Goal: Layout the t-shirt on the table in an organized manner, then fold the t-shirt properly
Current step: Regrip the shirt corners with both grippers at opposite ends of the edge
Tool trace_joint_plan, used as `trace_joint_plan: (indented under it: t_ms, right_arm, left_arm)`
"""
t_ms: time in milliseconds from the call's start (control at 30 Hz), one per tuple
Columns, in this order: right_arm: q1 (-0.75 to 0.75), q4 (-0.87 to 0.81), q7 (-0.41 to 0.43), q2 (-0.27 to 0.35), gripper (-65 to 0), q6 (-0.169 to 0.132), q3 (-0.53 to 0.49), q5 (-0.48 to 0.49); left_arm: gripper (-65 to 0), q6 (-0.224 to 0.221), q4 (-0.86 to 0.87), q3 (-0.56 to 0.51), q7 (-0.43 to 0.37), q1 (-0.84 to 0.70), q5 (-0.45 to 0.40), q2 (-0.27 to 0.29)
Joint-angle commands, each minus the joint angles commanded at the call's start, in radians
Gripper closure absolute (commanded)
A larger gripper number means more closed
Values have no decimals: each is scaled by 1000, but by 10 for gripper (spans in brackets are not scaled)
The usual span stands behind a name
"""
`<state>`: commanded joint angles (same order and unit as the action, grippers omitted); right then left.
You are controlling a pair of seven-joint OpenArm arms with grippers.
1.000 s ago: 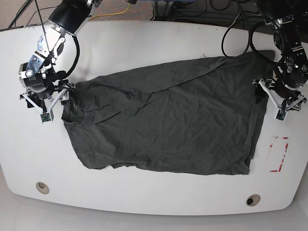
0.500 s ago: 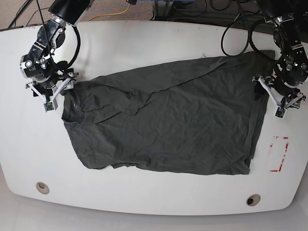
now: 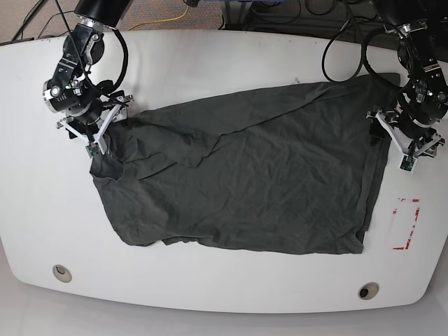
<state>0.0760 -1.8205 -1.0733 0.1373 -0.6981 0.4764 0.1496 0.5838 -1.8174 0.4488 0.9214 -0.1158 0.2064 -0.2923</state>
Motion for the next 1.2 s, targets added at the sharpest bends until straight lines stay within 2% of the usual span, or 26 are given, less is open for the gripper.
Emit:
trace_joint_plan:
  t_ms: [100,500,800,1000,1200]
  right_arm:
    - [-17,3,15,2,-423,0,0,-2]
    - [-60,8,15,98,-423,0,-44,-3]
    - [-86,130,20,115,-419,0,-68,5]
    - [-83,158,69,110,-419,0,-69,3]
    - [-78,207,74,110,-415,0,-69,5]
  left_arm:
    - [-499,0,0,0,0,-6,0,0]
    - [-499,0,0,0,0,-9,0,0]
    - [-499,0,0,0,0,-9,0,0]
    - [-499,0,0,0,0,-9,0,0]
    - [-499,0,0,0,0,-9,0,0]
